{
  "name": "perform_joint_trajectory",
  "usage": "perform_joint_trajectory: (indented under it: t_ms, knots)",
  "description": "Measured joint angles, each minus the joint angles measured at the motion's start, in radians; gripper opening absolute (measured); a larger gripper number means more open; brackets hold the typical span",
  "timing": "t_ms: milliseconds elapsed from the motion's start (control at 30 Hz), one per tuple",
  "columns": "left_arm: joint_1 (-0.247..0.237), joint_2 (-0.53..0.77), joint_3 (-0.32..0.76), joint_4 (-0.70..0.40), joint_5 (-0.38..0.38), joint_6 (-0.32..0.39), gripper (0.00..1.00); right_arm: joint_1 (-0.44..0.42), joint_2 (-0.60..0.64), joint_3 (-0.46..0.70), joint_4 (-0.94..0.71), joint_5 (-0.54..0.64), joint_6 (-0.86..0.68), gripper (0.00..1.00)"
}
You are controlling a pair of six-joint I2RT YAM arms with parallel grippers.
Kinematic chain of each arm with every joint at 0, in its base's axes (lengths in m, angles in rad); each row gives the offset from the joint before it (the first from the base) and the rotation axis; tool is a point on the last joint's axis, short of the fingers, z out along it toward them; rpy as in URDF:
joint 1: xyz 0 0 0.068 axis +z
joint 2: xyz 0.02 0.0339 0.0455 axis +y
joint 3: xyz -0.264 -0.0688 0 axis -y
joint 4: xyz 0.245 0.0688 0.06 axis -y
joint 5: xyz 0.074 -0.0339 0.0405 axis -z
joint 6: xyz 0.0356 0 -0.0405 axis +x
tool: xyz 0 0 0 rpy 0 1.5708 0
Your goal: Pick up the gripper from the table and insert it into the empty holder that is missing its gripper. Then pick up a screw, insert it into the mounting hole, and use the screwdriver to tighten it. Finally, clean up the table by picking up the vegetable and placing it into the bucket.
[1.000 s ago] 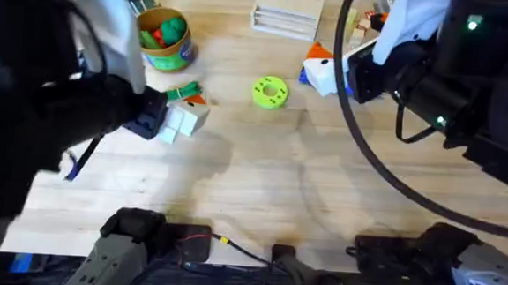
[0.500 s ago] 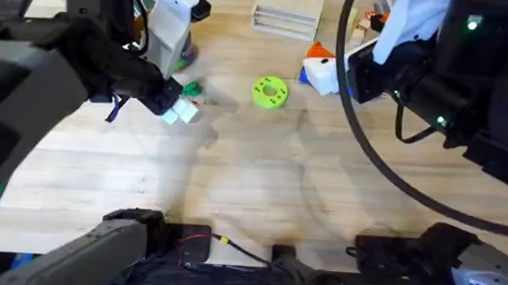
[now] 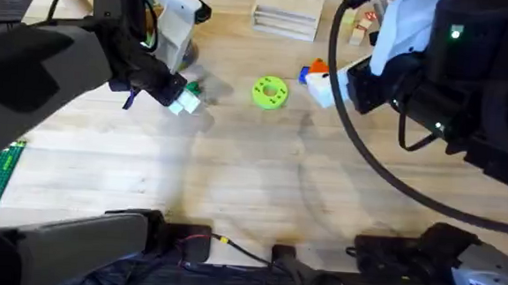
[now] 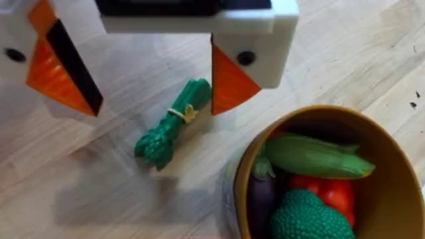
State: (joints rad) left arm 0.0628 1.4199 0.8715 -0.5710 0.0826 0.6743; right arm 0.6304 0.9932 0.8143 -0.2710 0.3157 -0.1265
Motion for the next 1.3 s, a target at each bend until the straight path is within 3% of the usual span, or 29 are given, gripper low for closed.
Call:
perform_joint_trajectory:
  t_ms: [467,567,700,867,1100,1300]
  knots:
    - [0.012,0.154,0.003,0.066,0.013,0.000,0.983,0.000,0.000,0.000,0.000,0.000,0.000,0.993]
    - [0.012,0.162,0.008,0.062,0.028,-0.001,0.842,0.000,0.000,0.000,0.000,0.000,0.000,0.994]
    - [0.012,0.170,0.008,0.061,0.044,0.001,0.426,0.000,0.000,0.000,0.000,0.000,0.000,0.994]
    - [0.007,0.168,0.012,0.036,0.067,0.002,0.029,0.000,0.024,0.000,0.001,0.000,0.000,0.992]
    - [0.009,0.136,0.012,0.032,0.076,-0.010,0.020,0.000,0.061,0.000,0.001,0.000,0.000,0.994]
    - [0.011,-0.041,0.021,0.028,0.138,-0.013,0.020,0.000,0.061,0.000,0.004,0.000,0.000,0.992]
